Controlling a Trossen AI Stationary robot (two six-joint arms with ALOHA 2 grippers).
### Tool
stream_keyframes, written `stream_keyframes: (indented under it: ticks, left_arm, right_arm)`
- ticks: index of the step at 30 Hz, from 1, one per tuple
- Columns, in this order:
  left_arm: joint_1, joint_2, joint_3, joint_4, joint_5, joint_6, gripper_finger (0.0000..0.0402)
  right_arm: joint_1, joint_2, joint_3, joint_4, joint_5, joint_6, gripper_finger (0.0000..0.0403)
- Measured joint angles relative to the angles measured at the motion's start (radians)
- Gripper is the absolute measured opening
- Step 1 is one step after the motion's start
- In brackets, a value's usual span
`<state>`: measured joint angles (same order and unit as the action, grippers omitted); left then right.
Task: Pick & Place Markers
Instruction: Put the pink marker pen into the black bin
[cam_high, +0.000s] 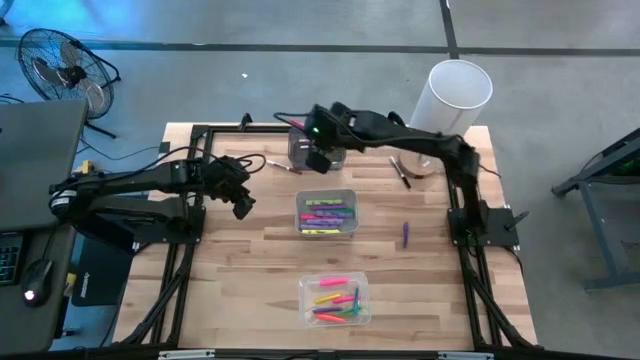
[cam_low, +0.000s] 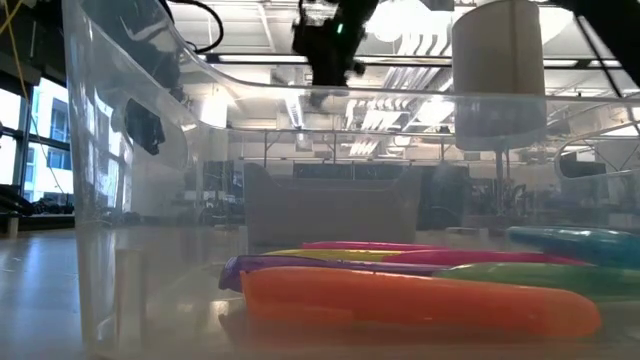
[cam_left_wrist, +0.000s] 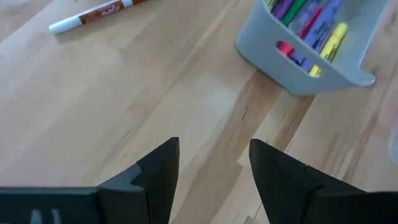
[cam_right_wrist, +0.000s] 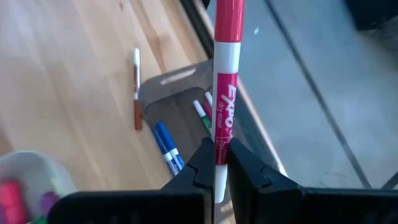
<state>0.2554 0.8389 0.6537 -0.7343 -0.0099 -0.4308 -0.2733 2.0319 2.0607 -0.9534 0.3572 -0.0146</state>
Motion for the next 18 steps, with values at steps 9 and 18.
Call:
stream_keyframes:
  ticks: [9, 18]
  left_arm:
    - [0.000, 0.013, 0.000, 0.012, -0.009, 0.008, 0.0193]
    - [0.000, 0.048, 0.000, 0.030, -0.033, 0.041, 0.0193]
  right_arm:
    - [-0.123, 0.168, 0.018, 0.006, -0.082, -0.145, 0.0010]
    - [-0.163, 0.254, 0.018, -0.016, -0.193, -0.161, 0.0070]
